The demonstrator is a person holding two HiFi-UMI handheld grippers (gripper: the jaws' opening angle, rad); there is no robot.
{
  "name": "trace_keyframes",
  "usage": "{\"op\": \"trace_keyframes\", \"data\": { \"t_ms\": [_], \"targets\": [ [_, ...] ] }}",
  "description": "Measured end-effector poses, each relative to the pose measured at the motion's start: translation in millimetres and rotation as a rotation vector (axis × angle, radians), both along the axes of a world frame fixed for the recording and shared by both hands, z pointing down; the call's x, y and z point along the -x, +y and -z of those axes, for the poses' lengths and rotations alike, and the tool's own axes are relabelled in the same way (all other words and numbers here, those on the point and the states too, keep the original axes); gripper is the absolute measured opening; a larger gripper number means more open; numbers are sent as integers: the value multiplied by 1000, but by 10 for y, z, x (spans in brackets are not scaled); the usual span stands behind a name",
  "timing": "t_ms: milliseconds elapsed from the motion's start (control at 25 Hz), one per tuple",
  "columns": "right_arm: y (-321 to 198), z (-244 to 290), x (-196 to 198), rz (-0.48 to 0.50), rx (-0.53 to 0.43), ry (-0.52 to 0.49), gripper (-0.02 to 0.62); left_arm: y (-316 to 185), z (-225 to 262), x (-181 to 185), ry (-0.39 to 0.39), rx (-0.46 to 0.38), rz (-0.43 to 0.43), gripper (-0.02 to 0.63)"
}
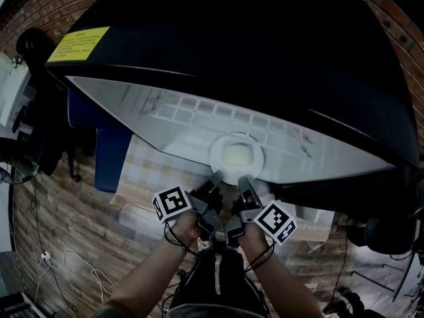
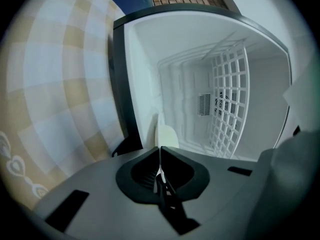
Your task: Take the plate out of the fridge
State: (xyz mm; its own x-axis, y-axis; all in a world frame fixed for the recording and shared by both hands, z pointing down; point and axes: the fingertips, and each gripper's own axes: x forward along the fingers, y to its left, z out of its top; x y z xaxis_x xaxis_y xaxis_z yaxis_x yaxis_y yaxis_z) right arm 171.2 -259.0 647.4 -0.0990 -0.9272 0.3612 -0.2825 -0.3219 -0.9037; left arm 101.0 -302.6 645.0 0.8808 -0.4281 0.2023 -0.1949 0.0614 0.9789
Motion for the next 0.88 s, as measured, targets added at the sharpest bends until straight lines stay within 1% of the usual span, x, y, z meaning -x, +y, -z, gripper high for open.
{"op": "trace_keyframes", "data": {
  "t_ms": [200, 480, 680, 880],
  "targets": [
    [23, 118, 45, 5, -3, -34, 55, 40, 113, 63, 20, 11, 16, 26],
    [41, 327, 160, 34, -28, -33, 47, 102, 275, 202, 57, 12, 48, 25],
    [58, 491, 276, 69, -57, -28, 48, 139, 456, 330, 66, -19, 70, 25],
    [-30, 807, 429, 99, -96, -55, 45, 75, 798, 492, 67, -63, 104, 23]
  ]
}}
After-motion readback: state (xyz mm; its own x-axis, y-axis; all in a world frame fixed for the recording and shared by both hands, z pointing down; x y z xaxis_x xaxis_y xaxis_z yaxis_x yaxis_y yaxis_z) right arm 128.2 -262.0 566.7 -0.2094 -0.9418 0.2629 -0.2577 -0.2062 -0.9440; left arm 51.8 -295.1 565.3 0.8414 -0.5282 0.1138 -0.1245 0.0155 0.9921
